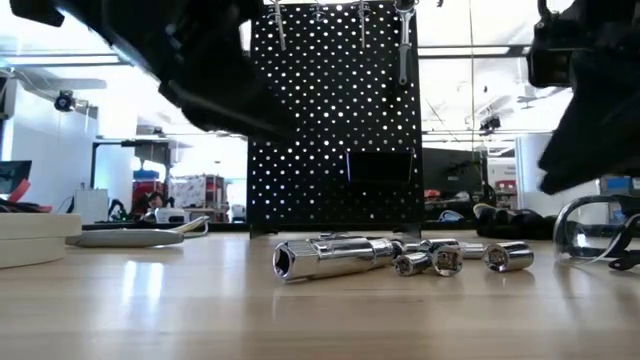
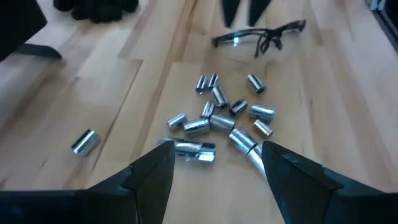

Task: Hang tools onto peg board
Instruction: Hang the black safety glasses on the peg board

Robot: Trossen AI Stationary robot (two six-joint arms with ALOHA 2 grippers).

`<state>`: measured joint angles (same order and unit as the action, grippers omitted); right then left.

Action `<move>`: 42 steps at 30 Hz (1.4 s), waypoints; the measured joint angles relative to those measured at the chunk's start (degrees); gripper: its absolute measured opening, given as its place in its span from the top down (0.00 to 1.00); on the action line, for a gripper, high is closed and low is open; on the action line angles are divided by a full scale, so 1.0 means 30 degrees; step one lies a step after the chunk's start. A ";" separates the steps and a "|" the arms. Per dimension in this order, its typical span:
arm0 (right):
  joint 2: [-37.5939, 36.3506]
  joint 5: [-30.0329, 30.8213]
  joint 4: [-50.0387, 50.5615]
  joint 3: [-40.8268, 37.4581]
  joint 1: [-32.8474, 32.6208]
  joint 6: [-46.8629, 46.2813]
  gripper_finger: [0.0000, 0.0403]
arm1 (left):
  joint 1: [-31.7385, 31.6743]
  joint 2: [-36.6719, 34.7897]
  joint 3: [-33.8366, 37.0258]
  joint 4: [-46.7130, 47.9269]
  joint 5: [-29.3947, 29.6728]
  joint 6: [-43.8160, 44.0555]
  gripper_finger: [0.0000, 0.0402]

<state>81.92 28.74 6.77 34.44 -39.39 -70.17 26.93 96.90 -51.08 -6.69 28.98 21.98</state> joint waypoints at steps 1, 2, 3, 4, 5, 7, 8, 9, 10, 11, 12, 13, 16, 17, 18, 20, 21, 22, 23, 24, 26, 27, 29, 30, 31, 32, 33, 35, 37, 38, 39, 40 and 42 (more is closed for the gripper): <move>0.0148 -0.0038 0.1095 0.0606 -0.0044 -0.0829 0.59 | 0.0002 -0.0114 0.0135 0.0341 0.0012 0.0026 0.42; 0.0236 -0.0117 0.2315 0.1188 -0.0139 -0.1840 0.56 | 0.0002 -0.0145 0.0217 0.0499 0.0005 0.0132 0.42; 0.0217 -0.0179 0.3971 0.1638 -0.0245 -0.2858 0.54 | 0.0002 -0.0114 0.0257 0.0225 0.0014 0.0401 0.42; 0.0236 -0.0303 0.5290 0.2002 -0.0301 -0.3317 0.52 | 0.0002 -0.0135 0.0377 0.0125 0.0053 0.0601 0.42; 0.0513 -0.0645 0.5447 0.2416 -0.0316 -0.3433 0.50 | 0.0020 -0.0233 0.0596 0.0310 0.0092 0.0681 0.42; 0.0705 -0.1271 0.4735 0.2906 -0.0423 -0.3446 0.48 | 0.0024 -0.0168 0.0734 0.0139 0.0107 0.0928 0.42; 0.0641 -0.1256 0.4799 0.2969 -0.0502 -0.3494 0.48 | 0.0024 -0.0161 0.0847 0.0067 0.0115 0.1018 0.42; 0.0846 -0.1405 0.4571 0.3127 -0.0511 -0.3649 0.47 | 0.0024 -0.0167 0.0972 0.0211 0.0136 0.1036 0.42; 0.1029 -0.1563 0.4316 0.3240 -0.0511 -0.3922 0.47 | 0.0024 -0.0167 0.0996 0.0267 0.0128 0.1056 0.42; 0.1175 -0.1743 0.4624 0.3217 -0.0507 -0.4316 0.47 | 0.0024 -0.0120 0.0996 0.0212 0.0128 0.1110 0.42; 0.1337 -0.1798 0.5290 0.3100 -0.0489 -0.4706 0.48 | 0.0024 -0.0101 0.0996 0.0194 0.0136 0.1194 0.42; 0.1630 -0.2023 0.5324 0.3090 -0.0481 -0.5020 0.48 | 0.0024 -0.0108 0.1000 0.0172 0.0136 0.1201 0.42; 0.2612 -0.2827 0.5062 0.3103 -0.0496 -0.5756 0.50 | 0.0025 -0.0108 0.1046 0.0221 0.0142 0.1200 0.42; 0.2938 -0.3090 0.4717 0.3103 -0.0496 -0.5784 0.50 | 0.0043 -0.0108 0.1040 0.0223 0.0136 0.1185 0.42; 0.3273 -0.3277 0.4225 0.3124 -0.0496 -0.5764 0.51 | 0.0053 -0.0108 0.1047 0.0289 0.0136 0.1121 0.42; 0.3811 -0.3689 0.3788 0.3108 -0.0492 -0.5651 0.53 | 0.0053 -0.0108 0.1047 0.0210 0.0136 0.1079 0.42; 0.3986 -0.3707 0.3490 0.3099 -0.0491 -0.5642 0.56 | 0.0053 -0.0114 0.1057 0.0232 0.0136 0.1054 0.42; 0.4098 -0.3711 0.3262 0.3125 -0.0489 -0.5634 0.59 | 0.0053 -0.0123 0.1069 0.0231 0.0136 0.0988 0.42; 0.4138 -0.3704 0.3201 0.3160 -0.0489 -0.5536 0.64 | 0.0048 -0.0123 0.1069 0.0218 0.0140 0.0956 0.42; 0.4143 -0.3638 0.3157 0.3215 -0.0496 -0.5272 0.70 | 0.0053 -0.0130 0.1069 0.0201 0.0138 0.0937 0.42; 0.3992 -0.3304 0.2982 0.3465 -0.0603 -0.4579 0.84 | 0.0046 -0.0137 0.1069 0.0157 0.0142 0.0917 0.42; 0.3796 -0.2845 0.2957 0.3644 -0.0682 -0.4088 0.91 | 0.0046 -0.0137 0.1069 0.0143 0.0136 0.0917 0.42; 0.3222 -0.1877 0.2896 0.4117 -0.0822 -0.3118 0.95 | 0.0046 -0.0137 0.1069 0.0093 0.0141 0.0917 0.42; 0.2868 -0.1387 0.2861 0.4343 -0.0887 -0.2864 0.95 | 0.0046 -0.0137 0.1069 0.0007 0.0138 0.0915 0.42; 0.2467 -0.0964 0.2903 0.4568 -0.0899 -0.2394 0.95 | 0.0051 -0.0137 0.1069 -0.0065 0.0143 0.0917 0.42; 0.2057 -0.0529 0.2904 0.4854 -0.0954 -0.1765 0.95 | 0.0049 -0.0146 0.1069 -0.0109 0.0143 0.0914 0.42; 0.1662 0.0052 0.2769 0.5120 -0.1064 -0.1111 0.95 | 0.0046 -0.0165 0.1069 -0.0129 0.0143 0.0910 0.42; 0.0808 0.1160 0.2614 0.5668 -0.1268 0.0426 0.95 | 0.0047 -0.0278 0.1069 -0.0277 0.0173 0.0775 0.42; -0.0001 0.1930 0.2421 0.6306 -0.1469 0.2049 0.95 | 0.0104 -0.0534 0.1069 -0.0294 0.0595 0.0428 0.42; -0.0411 0.2325 0.2427 0.6612 -0.1548 0.2862 0.95 | 0.0152 -0.0699 0.1064 -0.0298 0.0952 0.0250 0.42; -0.0768 0.2773 0.2453 0.6914 -0.1567 0.3730 0.95 | 0.0208 -0.0885 0.1054 -0.0287 0.1383 0.0068 0.42; -0.1088 0.3238 0.2423 0.7245 -0.1566 0.4634 0.95 | 0.0260 -0.1110 0.1054 -0.0275 0.1821 -0.0155 0.42; -0.1627 0.3896 0.2064 0.7718 -0.1525 0.6418 0.95 | 0.0370 -0.1703 0.1054 -0.0528 0.2878 -0.0903 0.42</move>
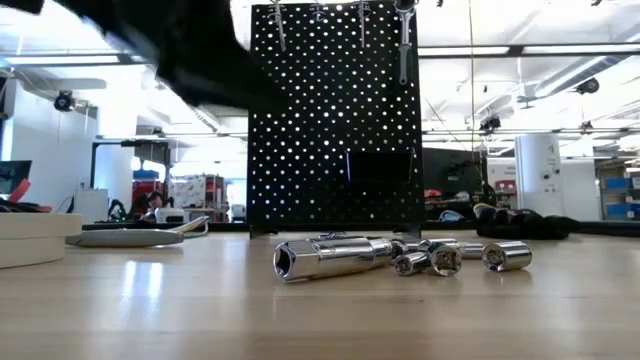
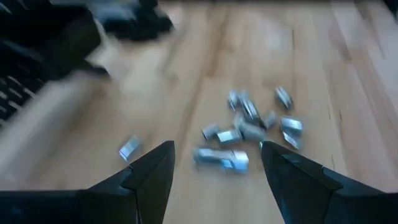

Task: Hang tools onto peg board
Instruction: Hang the black safety glasses on the peg board

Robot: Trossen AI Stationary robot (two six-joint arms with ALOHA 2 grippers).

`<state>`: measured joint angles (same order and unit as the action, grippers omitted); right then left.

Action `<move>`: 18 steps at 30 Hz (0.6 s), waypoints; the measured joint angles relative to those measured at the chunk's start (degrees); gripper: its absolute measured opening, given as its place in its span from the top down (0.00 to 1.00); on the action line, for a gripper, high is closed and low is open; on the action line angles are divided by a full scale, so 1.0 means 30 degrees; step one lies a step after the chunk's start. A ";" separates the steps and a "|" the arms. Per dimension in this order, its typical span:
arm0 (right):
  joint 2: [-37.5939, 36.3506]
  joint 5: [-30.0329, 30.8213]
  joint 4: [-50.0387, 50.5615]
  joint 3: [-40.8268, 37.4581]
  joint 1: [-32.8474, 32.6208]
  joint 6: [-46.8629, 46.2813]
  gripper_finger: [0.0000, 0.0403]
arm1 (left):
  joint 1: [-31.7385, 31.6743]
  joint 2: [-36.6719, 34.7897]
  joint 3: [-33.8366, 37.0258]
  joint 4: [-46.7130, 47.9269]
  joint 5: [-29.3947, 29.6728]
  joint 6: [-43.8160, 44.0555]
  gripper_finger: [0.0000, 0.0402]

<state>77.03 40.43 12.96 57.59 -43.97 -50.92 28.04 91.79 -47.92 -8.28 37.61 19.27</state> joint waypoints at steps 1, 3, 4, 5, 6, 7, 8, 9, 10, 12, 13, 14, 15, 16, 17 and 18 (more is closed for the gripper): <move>-0.0243 0.0093 -0.0569 0.0129 0.0046 0.1054 0.95 | 0.0057 -0.0354 0.0000 -0.0434 0.0573 -0.0706 0.42; -0.0514 0.0051 -0.2209 0.0190 0.0131 0.3195 0.95 | 0.0142 -0.0969 0.0000 -0.2216 0.1221 -0.2866 0.42; -0.0584 -0.0227 -0.3194 0.0128 0.0165 0.4349 0.95 | 0.0173 -0.1247 0.0000 -0.3450 0.1206 -0.4278 0.42; -0.0635 -0.0774 -0.4391 0.0033 0.0219 0.5524 0.95 | 0.0196 -0.1443 0.0000 -0.4765 0.1052 -0.5648 0.42; -0.0663 -0.1514 -0.5625 -0.0063 0.0249 0.6595 0.95 | 0.0215 -0.1573 -0.0011 -0.6232 0.0544 -0.7135 0.42; -0.0649 -0.2355 -0.7043 -0.0170 0.0249 0.7606 0.95 | 0.0217 -0.1618 -0.0015 -0.7540 -0.0077 -0.8590 0.42; -0.0516 -0.3330 -0.8531 -0.0242 0.0263 0.8646 0.95 | 0.0222 -0.1624 -0.0015 -0.8768 -0.0627 -0.9874 0.42; -0.0344 -0.4453 -0.9904 -0.0251 0.0265 0.9651 0.95 | 0.0222 -0.1611 -0.0015 -0.9927 -0.1320 -1.0979 0.42; -0.0162 -0.5633 -1.0871 -0.0291 0.0248 1.0531 0.95 | 0.0203 -0.1611 -0.0015 -1.0966 -0.2109 -1.1777 0.42; 0.0257 -0.7450 -1.2108 -0.0314 0.0235 1.1610 0.95 | -0.0039 -0.1581 -0.0019 -1.3073 -0.4245 -1.2763 0.42; 0.0421 -0.7697 -1.2332 -0.0308 0.0244 1.1828 0.95 | -0.0145 -0.1565 -0.0032 -1.3899 -0.5147 -1.3059 0.42; 0.0555 -0.7702 -1.2294 -0.0302 0.0283 1.1869 0.95 | -0.0253 -0.1501 -0.0072 -1.4618 -0.5882 -1.3189 0.42; 0.0648 -0.7688 -1.2294 -0.0302 0.0401 1.1869 0.95 | -0.0371 -0.1422 -0.0189 -1.5076 -0.6498 -1.3226 0.42; 0.0738 -0.7661 -1.2244 -0.0302 0.0480 1.1903 0.95 | -0.0455 -0.1350 -0.0376 -1.5268 -0.6934 -1.3246 0.42; 0.0836 -0.7600 -1.2243 -0.0302 0.0550 1.1992 0.95 | -0.0546 -0.1300 -0.0603 -1.5235 -0.7190 -1.3240 0.42; 0.0906 -0.7630 -1.2243 -0.0302 0.0626 1.2110 0.95 | -0.0593 -0.1218 -0.0869 -1.5167 -0.7329 -1.3226 0.42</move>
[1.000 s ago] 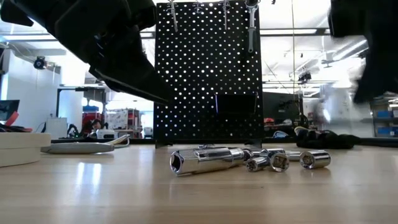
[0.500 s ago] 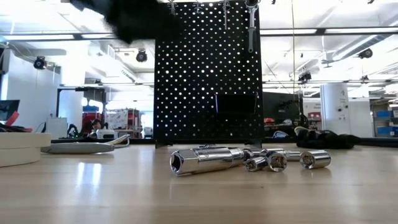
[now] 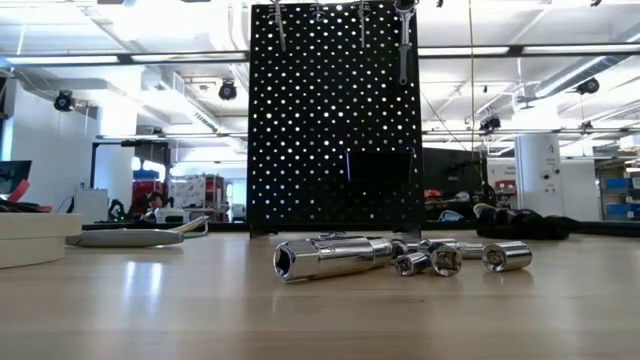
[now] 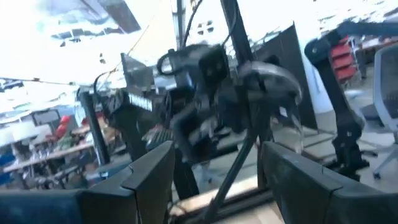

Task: Hang tools onto peg board
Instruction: Hang the black safety glasses on the peg board

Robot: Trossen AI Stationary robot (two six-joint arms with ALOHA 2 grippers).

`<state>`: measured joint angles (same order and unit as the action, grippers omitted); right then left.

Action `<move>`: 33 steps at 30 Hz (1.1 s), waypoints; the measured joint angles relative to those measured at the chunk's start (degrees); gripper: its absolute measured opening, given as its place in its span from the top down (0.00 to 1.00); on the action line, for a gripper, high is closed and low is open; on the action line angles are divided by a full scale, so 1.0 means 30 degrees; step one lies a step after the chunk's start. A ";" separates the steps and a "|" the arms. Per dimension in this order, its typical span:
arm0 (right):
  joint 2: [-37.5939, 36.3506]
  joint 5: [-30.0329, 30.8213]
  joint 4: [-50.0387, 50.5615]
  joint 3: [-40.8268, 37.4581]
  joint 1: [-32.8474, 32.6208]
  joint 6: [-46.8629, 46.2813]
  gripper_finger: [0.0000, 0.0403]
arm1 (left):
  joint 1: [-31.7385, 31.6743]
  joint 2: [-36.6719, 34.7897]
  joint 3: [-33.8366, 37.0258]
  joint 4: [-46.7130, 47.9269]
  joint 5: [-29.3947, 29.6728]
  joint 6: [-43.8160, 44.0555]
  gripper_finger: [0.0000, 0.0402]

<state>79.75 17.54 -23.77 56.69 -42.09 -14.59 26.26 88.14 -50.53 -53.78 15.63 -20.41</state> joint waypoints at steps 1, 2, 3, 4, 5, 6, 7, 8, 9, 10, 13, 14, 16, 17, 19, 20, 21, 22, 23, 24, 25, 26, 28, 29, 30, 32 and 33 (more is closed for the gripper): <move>0.0071 -0.0257 0.0003 0.0000 0.0077 0.0182 0.95 | -0.0061 0.0133 -0.0276 0.0259 -0.0032 0.0069 0.42; 0.0137 -0.0591 -0.0049 0.0000 0.0147 0.0384 0.95 | -0.0100 0.0317 -0.0602 0.0571 -0.0050 0.0197 0.42; 0.0210 -0.0766 -0.0194 0.0000 0.0201 0.0535 0.95 | -0.0096 0.0492 -0.0945 0.1102 -0.0131 0.0308 0.43; 0.0254 -0.0824 -0.0358 0.0000 0.0271 0.0546 0.95 | -0.0096 0.0676 -0.1289 0.1784 -0.0414 0.0406 0.43; 0.0274 -0.0830 -0.0465 0.0000 0.0329 0.0546 0.95 | -0.0103 0.0915 -0.1745 0.2379 -0.0722 0.0580 0.44; 0.0287 -0.0830 -0.0595 0.0000 0.0397 0.0609 0.95 | -0.0096 0.1142 -0.2232 0.2866 -0.0848 0.0671 0.45; 0.0289 -0.0828 -0.0646 0.0000 0.0453 0.0723 0.95 | -0.0096 0.1350 -0.2682 0.3338 -0.0914 0.0750 0.47; 0.0289 -0.0862 -0.0667 0.0000 0.0518 0.0792 0.95 | -0.0096 0.1594 -0.3173 0.3721 -0.0914 0.0833 0.50; 0.0289 -0.0955 -0.0657 0.0000 0.0552 0.0833 0.95 | -0.0096 0.1868 -0.3651 0.3962 -0.0919 0.0920 0.53; 0.0289 -0.1018 -0.0648 0.0000 0.0569 0.0845 0.95 | -0.0096 0.2099 -0.4024 0.4262 -0.0930 0.0938 0.56; 0.0296 -0.1092 -0.0627 0.0000 0.0592 0.0830 0.95 | -0.0103 0.2703 -0.4918 0.4997 -0.0971 0.0971 0.65; 0.0302 -0.1093 -0.0585 0.0000 0.0591 0.0830 0.95 | -0.0103 0.2757 -0.5086 0.5301 -0.0985 0.0971 0.69; 0.0330 -0.1093 -0.0460 0.0000 0.0592 0.0755 0.95 | -0.0152 0.2868 -0.5387 0.5335 -0.1073 0.1009 0.75; 0.0332 -0.1093 -0.0408 0.0000 0.0592 0.0743 0.95 | -0.0167 0.2876 -0.5436 0.5323 -0.1074 0.1086 0.77; 0.0340 -0.1085 -0.0291 0.0000 0.0592 0.0745 0.95 | -0.0194 0.2942 -0.5596 0.5430 -0.1099 0.1296 0.82; 0.0340 -0.1085 -0.0295 0.0000 0.0592 0.0750 0.95 | -0.0200 0.2973 -0.5655 0.5451 -0.1120 0.1403 0.84; 0.0340 -0.1078 -0.0284 0.0000 0.0592 0.0750 0.95 | -0.0215 0.2973 -0.5709 0.5528 -0.1128 0.1501 0.85; 0.0340 -0.1078 -0.0305 0.0000 0.0607 0.0777 0.95 | -0.0227 0.2973 -0.5775 0.5645 -0.1140 0.1474 0.87; 0.0336 -0.1072 -0.0312 0.0000 0.0607 0.0847 0.95 | -0.0240 0.2973 -0.5810 0.5740 -0.1147 0.1445 0.88; 0.0339 -0.1071 -0.0315 0.0000 0.0607 0.0844 0.95 | -0.0242 0.2968 -0.5812 0.5862 -0.1147 0.1347 0.89; 0.0340 -0.1071 -0.0301 0.0000 0.0607 0.0845 0.95 | -0.0242 0.2965 -0.5801 0.5944 -0.1164 0.1245 0.91; 0.0340 -0.1064 -0.0295 0.0000 0.0607 0.0845 0.95 | -0.0242 0.2965 -0.5761 0.5964 -0.1179 0.1089 0.92; 0.0340 -0.1013 -0.0293 0.0000 0.0607 0.0845 0.95 | -0.0242 0.2965 -0.5696 0.5938 -0.1176 0.0949 0.97; 0.0340 -0.1005 -0.0292 0.0000 0.0607 0.0845 0.95 | -0.0249 0.2917 -0.5653 0.5950 -0.1176 0.0949 0.98; 0.0340 -0.1005 -0.0291 0.0000 0.0607 0.0845 0.95 | -0.0249 0.2862 -0.5607 0.5988 -0.1172 0.0945 0.99; 0.0340 -0.0998 -0.0299 0.0000 0.0592 0.0840 0.95 | -0.0249 0.2645 -0.5480 0.6083 -0.1019 0.0898 0.98; 0.0340 -0.0987 -0.0295 0.0000 0.0592 0.0804 0.95 | -0.0249 0.2505 -0.5426 0.6306 -0.0976 0.0902 0.99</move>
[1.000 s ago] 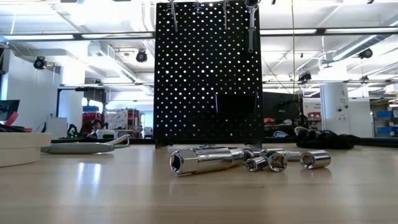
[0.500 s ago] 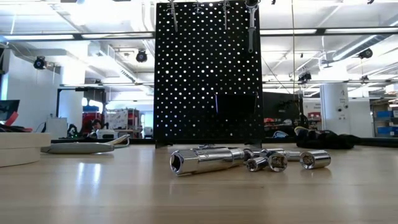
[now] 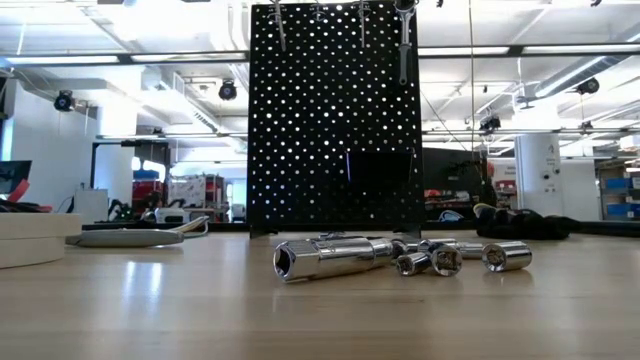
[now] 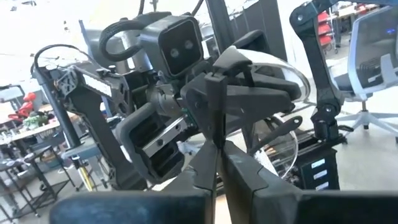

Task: Hang tools onto peg board
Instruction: Hang the black safety glasses on the peg board

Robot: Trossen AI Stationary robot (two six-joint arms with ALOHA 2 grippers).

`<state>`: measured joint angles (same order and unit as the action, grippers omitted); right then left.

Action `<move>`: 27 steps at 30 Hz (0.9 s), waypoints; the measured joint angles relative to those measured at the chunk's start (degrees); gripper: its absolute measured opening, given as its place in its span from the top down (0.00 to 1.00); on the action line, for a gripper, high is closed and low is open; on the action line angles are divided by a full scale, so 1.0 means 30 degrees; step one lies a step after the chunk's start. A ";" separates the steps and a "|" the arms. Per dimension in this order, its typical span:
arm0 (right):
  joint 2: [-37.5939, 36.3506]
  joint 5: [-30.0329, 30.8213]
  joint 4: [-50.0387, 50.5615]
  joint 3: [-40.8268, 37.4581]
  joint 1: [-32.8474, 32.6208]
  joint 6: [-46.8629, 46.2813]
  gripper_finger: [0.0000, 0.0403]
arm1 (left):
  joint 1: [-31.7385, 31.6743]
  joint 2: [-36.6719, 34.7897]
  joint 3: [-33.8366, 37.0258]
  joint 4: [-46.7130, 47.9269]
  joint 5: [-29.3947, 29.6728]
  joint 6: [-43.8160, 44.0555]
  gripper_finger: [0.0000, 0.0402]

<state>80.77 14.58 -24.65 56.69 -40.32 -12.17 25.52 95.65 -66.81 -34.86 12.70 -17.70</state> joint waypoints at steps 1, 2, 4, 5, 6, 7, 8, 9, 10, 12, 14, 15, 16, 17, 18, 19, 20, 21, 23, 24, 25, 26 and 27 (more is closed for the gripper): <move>0.0000 0.0017 0.0028 0.0000 0.0000 -0.0108 0.95 | 0.0003 -0.0162 0.0047 0.0196 0.0027 0.0005 0.99; 0.0000 0.0018 0.0107 0.0000 0.0000 -0.0187 0.95 | 0.0057 -0.0359 0.0108 0.0611 0.0075 0.0038 0.99; 0.0000 0.0004 0.0120 0.0000 -0.0007 -0.0207 0.95 | 0.0117 -0.0640 0.0191 0.1027 0.0111 0.0093 1.00; 0.0000 -0.0003 0.0114 0.0000 -0.0013 -0.0207 0.95 | 0.0144 -0.0719 0.0208 0.1147 0.0142 0.0165 1.00; 0.0000 -0.0004 0.0111 0.0000 -0.0015 -0.0210 0.95 | 0.0198 -0.0809 0.0222 0.1315 0.0146 0.0228 1.00; 0.0000 -0.0004 0.0132 0.0000 -0.0015 -0.0245 0.95 | 0.0236 -0.0901 0.0235 0.1663 0.0148 0.0280 1.00; 0.0000 -0.0004 0.0153 0.0000 -0.0015 -0.0273 0.95 | 0.0267 -0.0976 0.0240 0.1908 0.0185 0.0333 1.00; 0.0000 -0.0004 0.0162 0.0000 -0.0015 -0.0278 0.95 | 0.0340 -0.1089 0.0240 0.2168 0.0406 0.0410 1.00; 0.0000 -0.0004 0.0171 0.0000 -0.0007 -0.0288 0.95 | 0.0413 -0.1203 0.0240 0.2459 0.0680 0.0498 1.00; 0.0000 -0.0004 0.0171 0.0000 0.0000 -0.0295 0.95 | 0.0574 -0.1382 0.0240 0.2826 0.1330 0.0535 1.00; 0.0000 0.0002 0.0144 0.0000 0.0062 -0.0295 0.95 | 0.0705 -0.1532 0.0248 0.3131 0.1709 0.0562 1.00; 0.0000 -0.0004 0.0118 0.0000 0.0114 -0.0295 0.95 | 0.0716 -0.1556 0.0248 0.3160 0.1774 0.0571 1.00; -0.0040 -0.0004 0.0120 0.0000 0.0182 -0.0284 0.95 | 0.0730 -0.1581 0.0248 0.3160 0.1843 0.0582 1.00; -0.0085 -0.0006 0.0120 0.0000 0.0244 -0.0278 0.95 | 0.0760 -0.1616 0.0248 0.3211 0.2106 0.0680 1.00; -0.0141 -0.0004 0.0113 0.0000 0.0361 -0.0273 0.95 | 0.0780 -0.1631 0.0248 0.3360 0.2512 0.0751 1.00; -0.0221 -0.0004 0.0107 0.0000 0.0471 -0.0272 0.95 | 0.0780 -0.1652 0.0248 0.3590 0.2937 0.0782 1.00; -0.0340 -0.0004 0.0120 0.0000 0.0559 -0.0259 0.95 | 0.0815 -0.1653 0.0248 0.3889 0.3396 0.0790 1.00; -0.0474 -0.0004 0.0120 0.0000 0.0635 -0.0156 0.95 | 0.0833 -0.1653 0.0248 0.4277 0.3885 0.0856 1.00; -0.0772 -0.0004 0.0122 0.0000 0.0885 0.0061 0.95 | 0.0941 -0.1716 0.0286 0.5011 0.4867 0.1195 1.00; -0.0977 -0.0022 0.0153 0.0000 0.1011 0.0210 0.95 | 0.1031 -0.1795 0.0318 0.5404 0.5357 0.1344 1.00; -0.1271 -0.0028 0.0184 0.0000 0.1182 0.0390 0.95 | 0.1162 -0.1895 0.0334 0.5735 0.5795 0.1527 1.00; -0.1612 -0.0033 0.0193 0.0000 0.1367 0.0633 0.95 | 0.1340 -0.2026 0.0356 0.6010 0.6272 0.1654 1.00; -0.2006 -0.0031 0.0148 0.0000 0.1587 0.0914 0.95 | 0.1575 -0.2208 0.0467 0.6234 0.6725 0.1694 1.00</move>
<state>74.75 14.49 -24.21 56.69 -35.55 -9.43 30.24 89.03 -65.40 -16.16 32.87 -12.62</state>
